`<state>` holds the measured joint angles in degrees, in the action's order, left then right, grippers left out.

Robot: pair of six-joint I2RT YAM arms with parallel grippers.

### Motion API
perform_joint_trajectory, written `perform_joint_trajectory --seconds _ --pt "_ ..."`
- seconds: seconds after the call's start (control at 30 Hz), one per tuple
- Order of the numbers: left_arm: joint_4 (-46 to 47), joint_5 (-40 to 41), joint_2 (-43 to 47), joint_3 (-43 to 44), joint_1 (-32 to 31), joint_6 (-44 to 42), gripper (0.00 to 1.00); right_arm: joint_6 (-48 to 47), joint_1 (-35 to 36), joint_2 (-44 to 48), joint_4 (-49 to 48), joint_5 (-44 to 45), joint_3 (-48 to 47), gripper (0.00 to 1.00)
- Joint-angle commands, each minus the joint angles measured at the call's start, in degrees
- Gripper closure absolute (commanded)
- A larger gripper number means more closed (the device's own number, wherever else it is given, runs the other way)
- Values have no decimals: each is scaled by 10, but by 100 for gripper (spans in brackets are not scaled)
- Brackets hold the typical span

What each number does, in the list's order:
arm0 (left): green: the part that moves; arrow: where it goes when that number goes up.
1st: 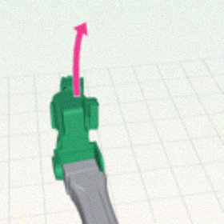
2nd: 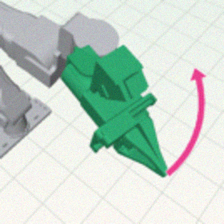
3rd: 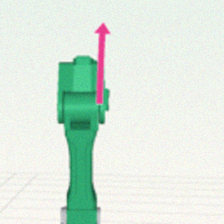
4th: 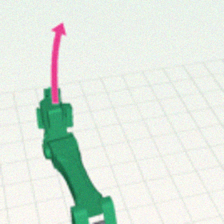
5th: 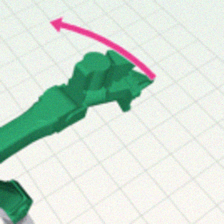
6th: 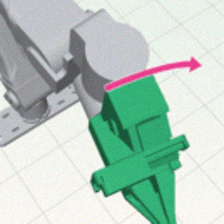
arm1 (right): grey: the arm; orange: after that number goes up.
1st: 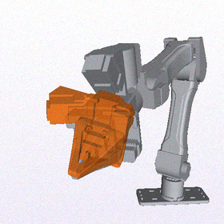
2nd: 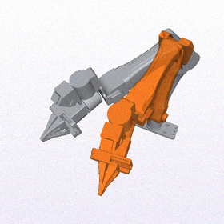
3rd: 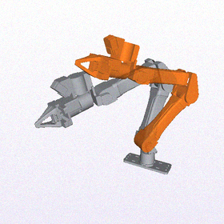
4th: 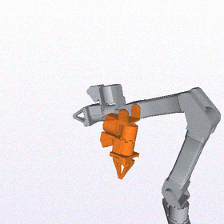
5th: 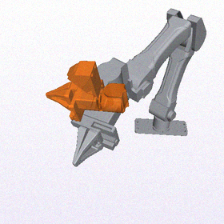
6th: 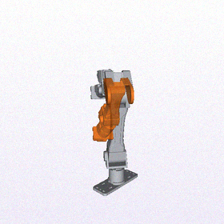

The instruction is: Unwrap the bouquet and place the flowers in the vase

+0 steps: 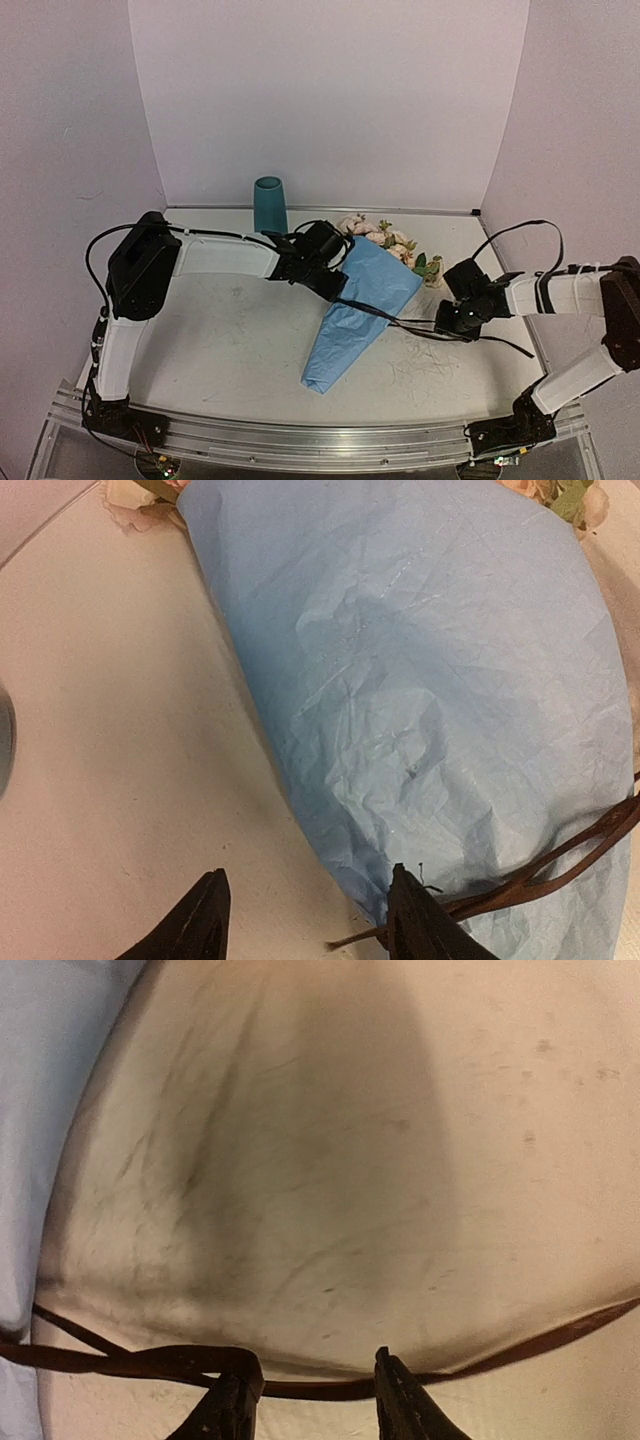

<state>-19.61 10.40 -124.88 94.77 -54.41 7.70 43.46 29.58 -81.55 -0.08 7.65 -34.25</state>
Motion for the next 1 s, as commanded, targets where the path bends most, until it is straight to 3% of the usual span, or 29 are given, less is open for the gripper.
perform_joint_trajectory --seconds 0.0,0.17,0.4,0.57,0.67,0.83,0.97 --pt "-3 -7 42 -8 2 -3 44 58 -63 65 28 -2 34 58" --pt "-3 -8 45 -15 2 -5 44 67 -70 135 37 25 47 54" --pt "-3 -36 41 -4 1 -13 44 -64 -70 159 32 -9 13 51" --pt "-3 -77 35 11 -1 -21 44 -174 -70 185 -39 -169 0 29" --pt "-3 -98 29 20 -3 -26 44 -209 -70 186 -70 -268 -5 22" --pt "-3 -102 23 30 -5 -22 44 -241 -52 141 -82 -324 -36 32" --pt "-3 -90 21 34 -4 -13 45 -263 9 78 -68 -282 -86 49"
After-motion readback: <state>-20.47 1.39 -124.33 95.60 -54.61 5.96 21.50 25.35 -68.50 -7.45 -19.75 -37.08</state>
